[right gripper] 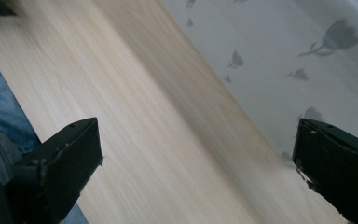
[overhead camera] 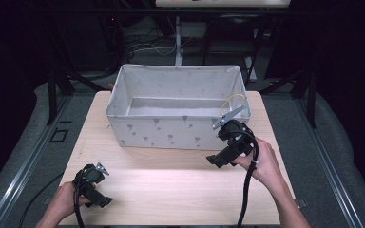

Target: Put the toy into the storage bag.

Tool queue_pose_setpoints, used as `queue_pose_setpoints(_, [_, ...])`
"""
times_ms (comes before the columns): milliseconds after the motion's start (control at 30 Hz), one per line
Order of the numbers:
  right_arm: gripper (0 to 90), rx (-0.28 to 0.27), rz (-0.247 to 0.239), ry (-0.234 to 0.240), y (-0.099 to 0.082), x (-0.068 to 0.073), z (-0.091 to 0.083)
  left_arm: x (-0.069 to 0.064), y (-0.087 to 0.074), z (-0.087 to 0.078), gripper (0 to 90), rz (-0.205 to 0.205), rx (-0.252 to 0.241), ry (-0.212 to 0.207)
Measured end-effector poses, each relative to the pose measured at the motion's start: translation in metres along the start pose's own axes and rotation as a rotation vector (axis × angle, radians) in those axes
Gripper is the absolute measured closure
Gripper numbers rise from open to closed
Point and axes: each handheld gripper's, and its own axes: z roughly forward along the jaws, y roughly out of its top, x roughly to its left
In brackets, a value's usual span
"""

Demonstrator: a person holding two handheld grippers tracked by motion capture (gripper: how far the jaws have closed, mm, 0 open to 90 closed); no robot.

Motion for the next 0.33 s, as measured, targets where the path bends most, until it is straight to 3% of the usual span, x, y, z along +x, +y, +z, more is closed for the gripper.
queue_pose_setpoints(333, [1.2,0.076,0.006,0.046,-0.013,0.007,0.016,0.0,0.0,-0.001,0.1,0.007,-0.016,0.0])
